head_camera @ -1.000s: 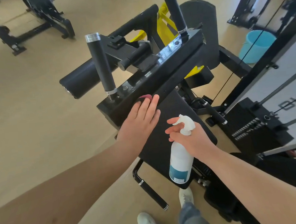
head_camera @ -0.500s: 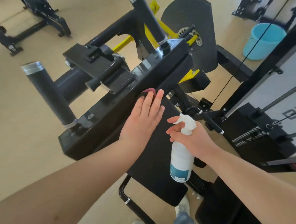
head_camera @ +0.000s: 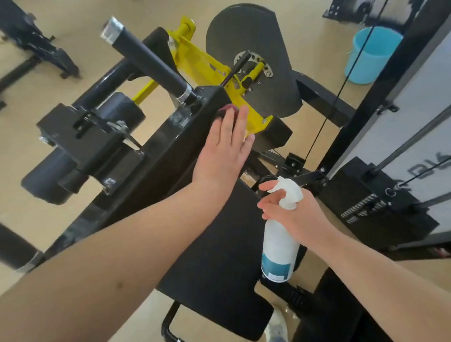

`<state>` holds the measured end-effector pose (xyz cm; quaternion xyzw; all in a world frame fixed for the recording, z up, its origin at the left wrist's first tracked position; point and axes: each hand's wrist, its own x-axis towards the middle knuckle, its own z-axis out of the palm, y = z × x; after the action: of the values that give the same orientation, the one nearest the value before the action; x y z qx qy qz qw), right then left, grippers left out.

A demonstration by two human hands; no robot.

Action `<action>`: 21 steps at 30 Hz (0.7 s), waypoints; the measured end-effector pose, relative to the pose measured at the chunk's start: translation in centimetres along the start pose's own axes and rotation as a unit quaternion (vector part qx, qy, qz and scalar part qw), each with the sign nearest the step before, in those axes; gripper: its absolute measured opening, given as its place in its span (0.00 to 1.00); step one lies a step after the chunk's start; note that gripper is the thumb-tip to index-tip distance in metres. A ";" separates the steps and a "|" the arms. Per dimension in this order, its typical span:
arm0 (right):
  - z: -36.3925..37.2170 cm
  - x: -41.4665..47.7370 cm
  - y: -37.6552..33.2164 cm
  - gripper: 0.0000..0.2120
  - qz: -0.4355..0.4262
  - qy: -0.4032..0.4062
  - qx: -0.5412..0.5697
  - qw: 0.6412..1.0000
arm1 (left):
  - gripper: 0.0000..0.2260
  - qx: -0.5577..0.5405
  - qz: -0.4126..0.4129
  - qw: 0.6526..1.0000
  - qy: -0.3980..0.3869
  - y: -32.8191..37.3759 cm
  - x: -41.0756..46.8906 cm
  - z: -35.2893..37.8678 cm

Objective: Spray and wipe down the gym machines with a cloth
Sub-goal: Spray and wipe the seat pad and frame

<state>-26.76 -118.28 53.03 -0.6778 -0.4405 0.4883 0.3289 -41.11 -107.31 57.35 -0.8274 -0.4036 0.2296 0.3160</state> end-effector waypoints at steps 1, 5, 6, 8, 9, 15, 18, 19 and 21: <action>-0.2 0.1 0.1 0.07 0.004 0.005 0.004 1.000 | 0.45 0.003 -0.002 1.000 0.005 0.0 1.3 -0.5; -1.3 0.4 0.9 0.05 0.015 0.020 0.009 1.000 | 0.35 0.003 0.002 1.000 0.012 0.0 5.7 -2.5; -1.6 0.5 1.2 0.05 0.018 0.022 0.010 1.000 | 0.30 0.001 0.005 1.000 0.008 -0.1 6.4 -2.7; -2.1 0.6 1.5 0.08 0.018 0.024 0.005 1.000 | 0.20 -0.004 0.013 1.000 0.003 -0.2 7.0 -3.0; -2.2 0.6 1.6 0.08 0.017 0.023 0.005 1.000 | 0.16 -0.006 0.021 1.000 0.002 -0.3 6.9 -3.1; -2.0 -0.4 1.4 0.08 0.004 0.006 -0.003 1.000 | 0.16 0.026 0.046 0.998 0.019 -0.1 5.2 -2.3; -1.4 -0.9 1.1 0.06 0.012 -0.002 -0.001 1.000 | 0.23 0.023 0.044 0.998 0.028 -0.1 3.7 -1.4; -1.2 -1.0 1.0 0.06 0.014 -0.004 -0.001 1.000 | 0.26 0.016 0.042 0.999 0.025 -0.1 3.1 -1.1; -0.7 -1.3 0.7 0.06 0.011 -0.007 -0.007 1.000 | 0.30 0.012 0.034 0.999 0.022 -0.2 1.8 -0.8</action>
<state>-26.03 -119.74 53.08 -0.6814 -0.4390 0.4932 0.3157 -39.68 -106.03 57.77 -0.8415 -0.3656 0.2270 0.3267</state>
